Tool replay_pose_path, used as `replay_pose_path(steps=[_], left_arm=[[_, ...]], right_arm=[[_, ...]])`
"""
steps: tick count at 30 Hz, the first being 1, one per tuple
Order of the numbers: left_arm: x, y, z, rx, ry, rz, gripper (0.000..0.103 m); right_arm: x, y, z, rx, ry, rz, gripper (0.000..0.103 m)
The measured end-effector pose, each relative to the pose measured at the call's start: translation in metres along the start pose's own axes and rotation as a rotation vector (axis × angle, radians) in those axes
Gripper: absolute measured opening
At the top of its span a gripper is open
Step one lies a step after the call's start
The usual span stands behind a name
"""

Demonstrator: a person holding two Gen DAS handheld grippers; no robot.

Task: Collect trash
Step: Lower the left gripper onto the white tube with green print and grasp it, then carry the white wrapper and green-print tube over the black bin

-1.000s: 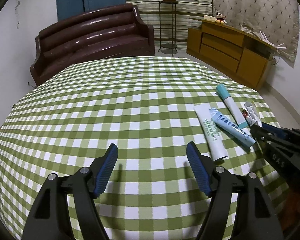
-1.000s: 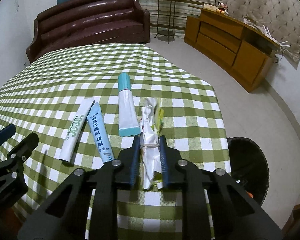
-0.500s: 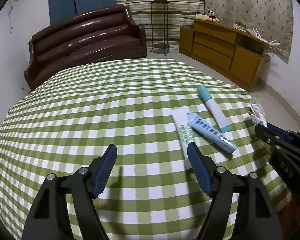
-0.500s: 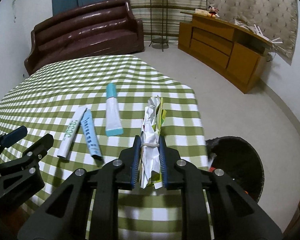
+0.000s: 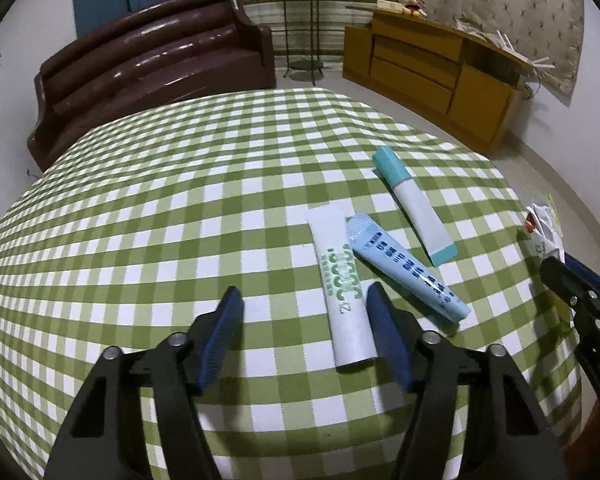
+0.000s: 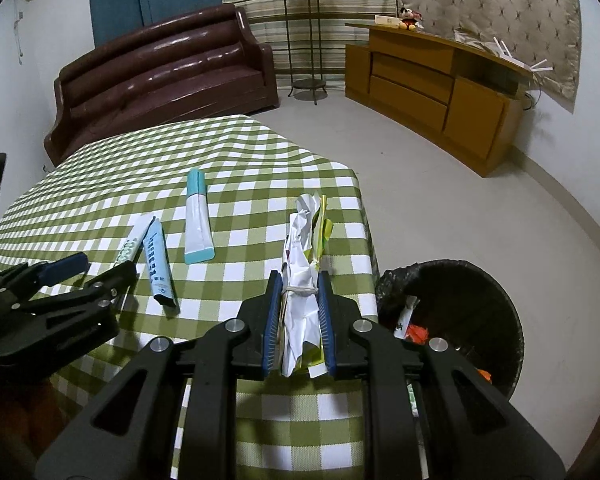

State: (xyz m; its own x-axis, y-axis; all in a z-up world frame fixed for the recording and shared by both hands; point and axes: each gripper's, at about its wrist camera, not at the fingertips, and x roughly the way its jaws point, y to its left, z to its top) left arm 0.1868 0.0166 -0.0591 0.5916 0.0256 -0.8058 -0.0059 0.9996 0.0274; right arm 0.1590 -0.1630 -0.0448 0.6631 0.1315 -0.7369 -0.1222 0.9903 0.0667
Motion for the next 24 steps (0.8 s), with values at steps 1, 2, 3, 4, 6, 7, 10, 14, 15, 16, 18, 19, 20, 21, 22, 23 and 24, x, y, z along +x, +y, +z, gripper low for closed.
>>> replay_pose_path(steps=[1,2,3,4,6,7,10,14,15,16,18,19,20,21,22,23,24], left_arm=[[0.0,-0.002,0.0,0.012,-0.004,-0.006,0.057],[-0.001,-0.004,0.0,0.02,-0.007,-0.01,0.053],[-0.001,-0.007,0.001,0.031,-0.012,-0.014,0.048],[0.0,-0.01,0.0,0.038,-0.015,-0.017,0.046],[-0.001,-0.015,-0.002,0.054,-0.021,-0.021,0.035],[-0.002,-0.018,-0.002,0.062,-0.024,-0.024,0.033],[-0.003,-0.025,-0.005,0.076,-0.033,-0.024,0.025],[-0.002,-0.025,-0.006,0.072,-0.038,-0.026,0.018],[-0.003,-0.025,-0.008,0.071,-0.038,-0.027,0.018],[-0.003,-0.026,-0.008,0.071,-0.039,-0.028,0.018],[-0.004,-0.022,-0.011,0.068,-0.042,-0.036,0.017],[-0.004,-0.021,-0.013,0.064,-0.043,-0.04,0.017],[-0.004,-0.019,-0.014,0.063,-0.043,-0.041,0.017],[-0.005,-0.019,-0.014,0.061,-0.043,-0.041,0.017],[-0.005,-0.019,-0.015,0.059,-0.044,-0.041,0.017],[-0.006,-0.018,-0.016,0.056,-0.044,-0.042,0.016],[-0.007,-0.017,-0.017,0.054,-0.046,-0.043,0.016]], right_arm=[[0.0,0.0,0.0,0.001,0.0,0.0,0.018],[0.001,0.002,0.001,0.001,-0.001,0.001,0.018],[0.001,0.002,0.001,0.001,-0.001,0.001,0.018],[0.001,0.002,0.001,0.001,-0.002,0.001,0.018],[0.001,0.001,0.001,0.001,-0.003,0.0,0.018],[0.001,0.002,0.001,0.001,-0.003,0.0,0.018],[0.001,0.002,0.001,0.002,-0.004,0.0,0.018],[-0.001,0.002,-0.001,0.004,-0.007,-0.002,0.018],[-0.001,0.003,0.0,0.004,-0.008,-0.003,0.018],[-0.002,0.003,-0.001,0.004,-0.009,-0.004,0.018],[-0.002,0.003,-0.001,0.004,-0.01,-0.004,0.018],[-0.002,0.003,-0.001,0.005,-0.011,-0.005,0.018],[-0.002,0.003,0.0,0.005,-0.011,-0.005,0.018],[-0.004,0.003,0.0,0.005,-0.013,-0.006,0.018],[-0.005,0.002,-0.001,0.006,-0.014,-0.005,0.018],[-0.006,0.002,-0.001,0.007,-0.015,-0.006,0.018],[-0.007,0.002,-0.001,0.008,-0.017,-0.007,0.018]])
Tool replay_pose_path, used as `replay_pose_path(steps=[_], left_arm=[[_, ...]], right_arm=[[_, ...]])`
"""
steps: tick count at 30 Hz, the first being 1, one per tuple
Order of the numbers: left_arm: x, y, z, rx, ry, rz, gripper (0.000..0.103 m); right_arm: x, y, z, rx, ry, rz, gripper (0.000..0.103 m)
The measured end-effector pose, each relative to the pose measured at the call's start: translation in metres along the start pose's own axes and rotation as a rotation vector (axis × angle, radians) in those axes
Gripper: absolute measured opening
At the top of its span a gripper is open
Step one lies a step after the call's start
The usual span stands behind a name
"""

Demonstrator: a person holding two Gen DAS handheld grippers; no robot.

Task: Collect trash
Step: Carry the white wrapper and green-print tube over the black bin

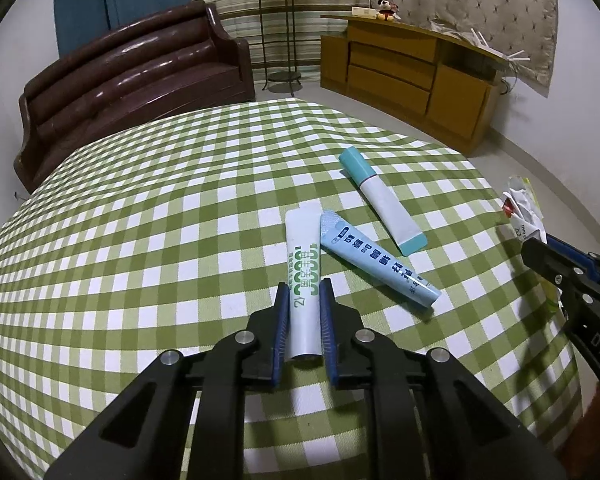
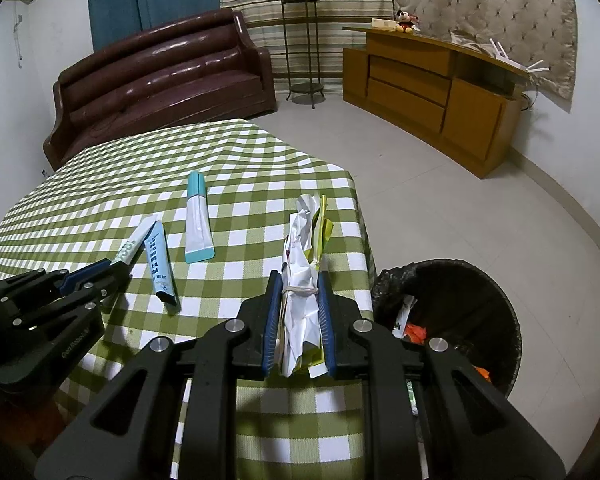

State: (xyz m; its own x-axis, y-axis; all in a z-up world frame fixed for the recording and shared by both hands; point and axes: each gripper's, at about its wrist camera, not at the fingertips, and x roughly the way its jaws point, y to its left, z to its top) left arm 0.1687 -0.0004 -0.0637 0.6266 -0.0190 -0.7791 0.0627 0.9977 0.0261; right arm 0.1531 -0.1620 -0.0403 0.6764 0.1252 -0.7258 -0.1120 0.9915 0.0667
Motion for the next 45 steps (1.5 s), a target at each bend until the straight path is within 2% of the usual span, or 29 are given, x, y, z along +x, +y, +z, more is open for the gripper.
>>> replay_pose_path(steps=[8,21,45], left_arm=[[-0.015,0.001,-0.01,0.001,-0.017,-0.009,0.016],[-0.048,-0.028,-0.011,0.033,-0.075,-0.06,0.016],[-0.046,-0.139,-0.003,0.158,-0.111,-0.2,0.016]], right_arm=[[-0.011,-0.006,-0.004,0.01,-0.011,-0.004,0.018],[-0.031,-0.034,-0.013,0.041,-0.031,-0.051,0.018],[-0.053,-0.115,-0.037,0.145,-0.052,-0.175,0.018]])
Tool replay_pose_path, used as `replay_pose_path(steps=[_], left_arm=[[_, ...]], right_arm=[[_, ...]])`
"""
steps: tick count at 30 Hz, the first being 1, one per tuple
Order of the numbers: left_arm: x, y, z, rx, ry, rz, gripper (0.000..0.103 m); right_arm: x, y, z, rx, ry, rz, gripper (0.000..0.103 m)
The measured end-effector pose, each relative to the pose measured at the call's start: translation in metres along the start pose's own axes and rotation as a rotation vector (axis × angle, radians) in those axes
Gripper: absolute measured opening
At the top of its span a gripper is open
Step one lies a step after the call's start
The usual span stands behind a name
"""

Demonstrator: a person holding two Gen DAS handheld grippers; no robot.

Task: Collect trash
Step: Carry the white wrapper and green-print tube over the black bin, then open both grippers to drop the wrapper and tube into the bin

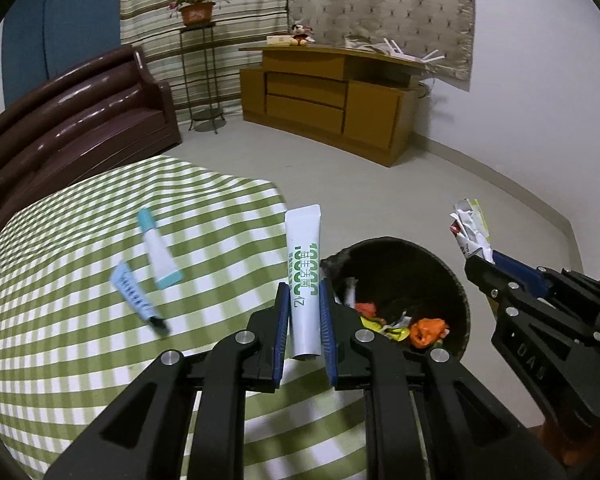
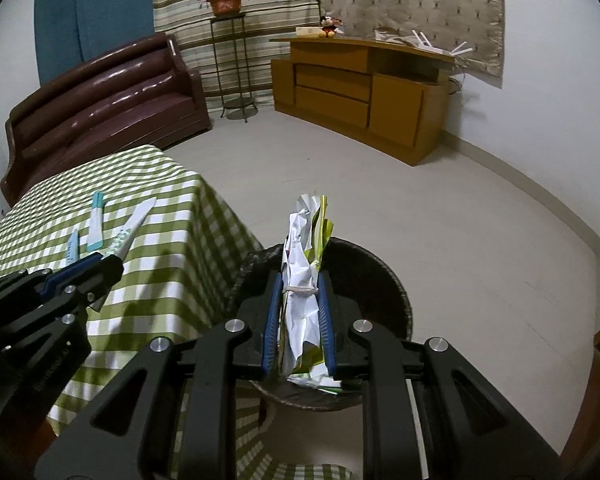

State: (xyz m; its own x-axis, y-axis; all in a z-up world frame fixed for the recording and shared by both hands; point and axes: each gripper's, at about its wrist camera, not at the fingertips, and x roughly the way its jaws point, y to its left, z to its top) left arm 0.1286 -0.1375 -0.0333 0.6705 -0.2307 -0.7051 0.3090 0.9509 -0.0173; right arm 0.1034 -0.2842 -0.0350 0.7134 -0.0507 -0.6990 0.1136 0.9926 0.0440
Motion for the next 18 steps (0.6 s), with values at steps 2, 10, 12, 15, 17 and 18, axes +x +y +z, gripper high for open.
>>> replay_pose_path(steps=[2,10,12,15,17,18], left_arm=[[0.003,-0.007,0.003,0.008,0.0,-0.007,0.016],[0.017,-0.024,0.012,0.029,0.003,-0.013,0.016],[0.024,-0.025,0.016,0.031,0.009,-0.014,0.016],[0.03,-0.029,0.018,0.034,0.015,-0.014,0.016],[0.034,-0.031,0.021,0.041,0.016,-0.012,0.017],[0.034,-0.03,0.02,0.042,0.016,-0.013,0.017]], right_arm=[[0.001,-0.006,-0.001,0.007,-0.001,-0.005,0.018],[0.006,-0.023,0.001,0.031,-0.004,-0.019,0.018],[0.007,-0.025,0.002,0.034,-0.006,-0.022,0.018],[0.011,-0.026,0.004,0.042,-0.007,-0.028,0.018],[0.013,-0.029,0.005,0.047,-0.006,-0.03,0.018],[0.014,-0.03,0.004,0.049,-0.005,-0.03,0.018]])
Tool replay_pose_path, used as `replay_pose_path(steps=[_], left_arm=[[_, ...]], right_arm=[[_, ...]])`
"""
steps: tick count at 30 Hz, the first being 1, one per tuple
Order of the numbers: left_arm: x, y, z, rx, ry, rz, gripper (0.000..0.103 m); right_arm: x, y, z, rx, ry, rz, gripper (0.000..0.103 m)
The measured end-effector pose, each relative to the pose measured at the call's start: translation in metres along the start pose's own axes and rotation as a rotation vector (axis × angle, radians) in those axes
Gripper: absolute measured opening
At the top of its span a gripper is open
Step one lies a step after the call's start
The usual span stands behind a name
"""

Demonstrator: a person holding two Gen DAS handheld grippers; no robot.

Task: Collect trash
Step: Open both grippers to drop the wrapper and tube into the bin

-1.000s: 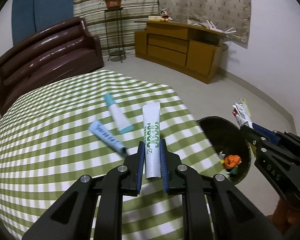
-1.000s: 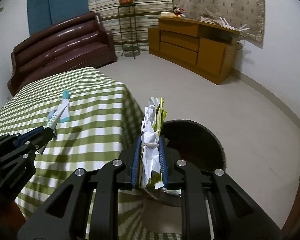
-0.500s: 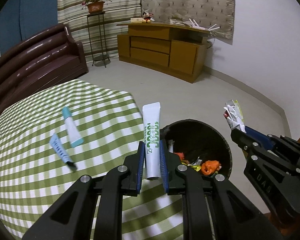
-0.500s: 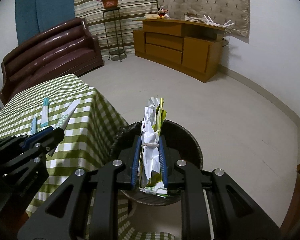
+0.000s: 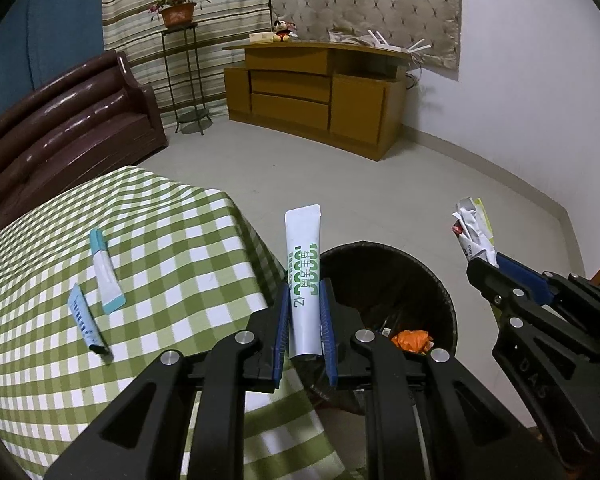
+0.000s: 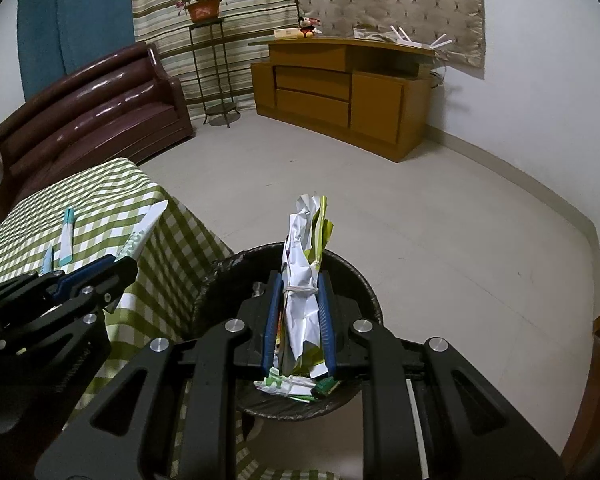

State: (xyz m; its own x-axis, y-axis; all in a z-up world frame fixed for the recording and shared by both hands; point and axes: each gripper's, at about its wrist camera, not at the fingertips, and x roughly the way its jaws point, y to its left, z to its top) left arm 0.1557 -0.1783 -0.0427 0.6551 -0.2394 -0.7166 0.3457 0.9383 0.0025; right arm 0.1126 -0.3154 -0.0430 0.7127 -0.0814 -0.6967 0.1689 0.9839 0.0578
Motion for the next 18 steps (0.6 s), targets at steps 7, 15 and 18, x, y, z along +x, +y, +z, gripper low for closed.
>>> replay_pose_path(steps=[7,15,18], left_arm=[[0.009,-0.008,0.004,0.013,0.008,0.01,0.017],[0.016,-0.013,0.005,0.021,0.028,0.023,0.033],[0.015,-0.014,0.008,0.013,0.012,0.032,0.046]], right_arm=[[0.009,-0.002,0.001,0.009,0.007,0.002,0.018],[0.014,-0.007,0.0,0.017,0.008,0.005,0.026],[0.013,-0.008,0.0,0.027,0.0,0.001,0.034]])
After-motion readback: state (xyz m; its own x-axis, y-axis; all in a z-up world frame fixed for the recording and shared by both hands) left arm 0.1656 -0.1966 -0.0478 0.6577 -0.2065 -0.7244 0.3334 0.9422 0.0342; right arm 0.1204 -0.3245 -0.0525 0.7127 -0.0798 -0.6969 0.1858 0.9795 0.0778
